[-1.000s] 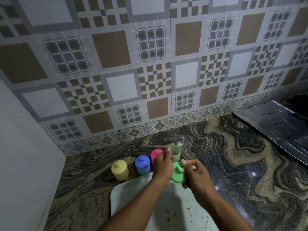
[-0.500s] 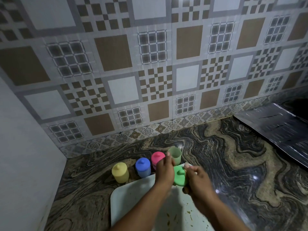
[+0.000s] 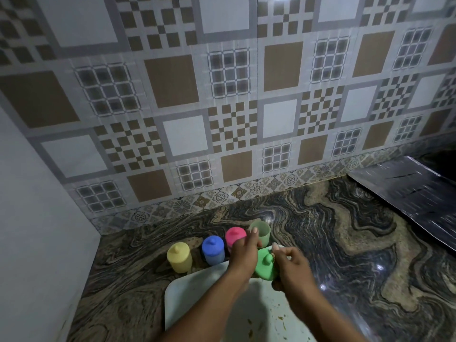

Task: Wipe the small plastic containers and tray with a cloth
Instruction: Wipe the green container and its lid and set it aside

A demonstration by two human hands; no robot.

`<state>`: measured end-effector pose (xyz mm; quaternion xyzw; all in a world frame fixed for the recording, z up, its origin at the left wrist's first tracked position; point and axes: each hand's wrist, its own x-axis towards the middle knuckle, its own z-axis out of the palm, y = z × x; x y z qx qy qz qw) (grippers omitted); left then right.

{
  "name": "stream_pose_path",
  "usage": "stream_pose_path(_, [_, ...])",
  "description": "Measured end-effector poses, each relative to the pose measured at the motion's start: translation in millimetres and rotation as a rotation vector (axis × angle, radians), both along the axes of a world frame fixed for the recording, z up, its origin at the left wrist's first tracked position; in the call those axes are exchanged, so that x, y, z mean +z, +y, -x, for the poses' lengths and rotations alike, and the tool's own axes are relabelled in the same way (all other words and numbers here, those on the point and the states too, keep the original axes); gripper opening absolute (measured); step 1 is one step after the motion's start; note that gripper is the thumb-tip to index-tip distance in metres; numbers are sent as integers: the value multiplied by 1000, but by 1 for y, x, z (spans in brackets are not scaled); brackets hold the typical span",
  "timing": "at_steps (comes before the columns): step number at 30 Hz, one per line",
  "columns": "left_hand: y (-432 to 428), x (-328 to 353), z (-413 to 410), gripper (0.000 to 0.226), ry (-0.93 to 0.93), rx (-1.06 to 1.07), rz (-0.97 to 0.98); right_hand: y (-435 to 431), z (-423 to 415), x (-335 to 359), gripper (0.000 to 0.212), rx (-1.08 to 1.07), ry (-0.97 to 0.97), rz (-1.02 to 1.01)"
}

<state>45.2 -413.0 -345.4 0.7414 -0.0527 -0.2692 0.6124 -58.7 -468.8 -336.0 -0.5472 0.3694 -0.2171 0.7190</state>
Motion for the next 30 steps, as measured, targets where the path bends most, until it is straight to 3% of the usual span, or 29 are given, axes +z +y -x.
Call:
stream_pose_path(2, [7,8,-8,57,222,-182,-25,-16,2,12,25,240,33,7])
stream_pose_path(4, [4,20,-11,50,126,-232,-53,-21,0,21,25,323,38,18])
stream_pose_path(7, [-7,29,-1,38,-228,16,-74,0,-8,19,27,90,-10,57])
stream_pose_path(10, [-8,20,11,37,-354,324,29,27,-8,6,24,-195,-68,65])
stream_pose_path(12, [-3,13,14,40,-259,310,17,26,-5,0,22,-181,-37,68])
stream_pose_path(16, [11,11,-3,60,206,-148,35,-14,2,18,24,256,28,36])
stream_pose_path(18, [9,17,-10,58,128,-185,15,-19,1,28,25,351,24,51])
stream_pose_path(21, [-2,29,0,42,-232,144,-22,7,-8,22,25,66,-11,125])
stream_pose_path(24, [-5,29,10,33,-263,402,53,35,-11,10,23,-201,-67,-1])
stream_pose_path(26, [-3,18,8,38,-165,262,12,25,-8,9,23,-139,-33,-74])
stream_pose_path(29, [14,18,-8,61,178,-93,-35,-9,-1,24,22,194,52,-48])
stream_pose_path(30, [16,23,-12,60,202,-177,-63,-17,0,30,22,284,59,-37])
